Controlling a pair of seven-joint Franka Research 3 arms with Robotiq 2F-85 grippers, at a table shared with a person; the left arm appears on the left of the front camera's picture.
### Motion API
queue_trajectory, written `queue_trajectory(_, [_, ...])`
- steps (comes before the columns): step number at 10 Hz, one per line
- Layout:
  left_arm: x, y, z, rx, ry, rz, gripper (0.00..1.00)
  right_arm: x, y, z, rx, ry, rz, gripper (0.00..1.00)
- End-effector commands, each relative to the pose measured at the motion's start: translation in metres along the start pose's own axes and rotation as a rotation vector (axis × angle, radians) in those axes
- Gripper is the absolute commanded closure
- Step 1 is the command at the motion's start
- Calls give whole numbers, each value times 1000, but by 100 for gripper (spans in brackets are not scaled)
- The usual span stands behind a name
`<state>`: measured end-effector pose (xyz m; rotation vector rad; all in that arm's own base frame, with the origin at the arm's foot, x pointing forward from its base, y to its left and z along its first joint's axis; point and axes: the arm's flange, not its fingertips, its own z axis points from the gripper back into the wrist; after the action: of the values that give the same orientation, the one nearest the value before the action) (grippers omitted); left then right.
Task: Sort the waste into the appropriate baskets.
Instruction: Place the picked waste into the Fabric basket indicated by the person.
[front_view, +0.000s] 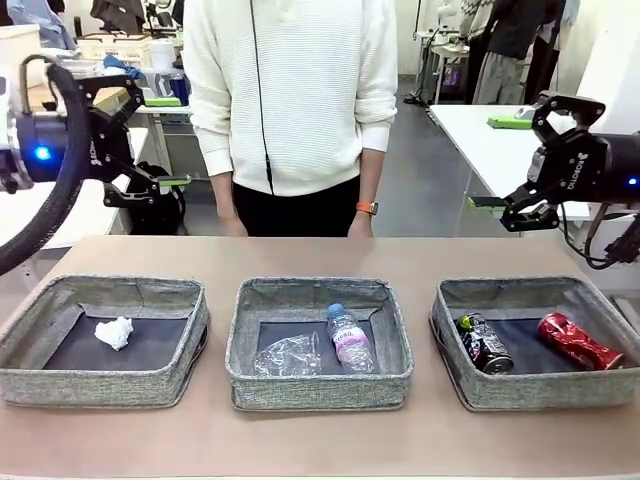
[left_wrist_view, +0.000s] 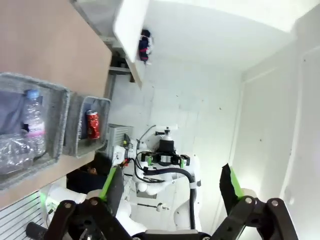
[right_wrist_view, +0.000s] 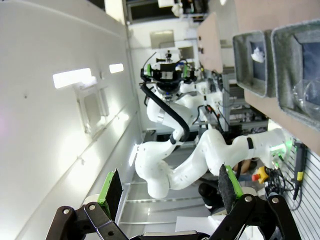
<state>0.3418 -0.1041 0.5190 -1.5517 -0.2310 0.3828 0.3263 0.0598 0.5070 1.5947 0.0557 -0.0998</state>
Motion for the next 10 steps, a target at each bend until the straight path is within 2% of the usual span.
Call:
queue_trajectory(1, [0, -9, 7, 56, -14, 12, 0, 1, 3, -2, 27, -2, 7, 0])
queue_trajectory(10, [0, -9, 7, 56, -14, 12, 0, 1, 3, -2, 27, -2, 7, 0])
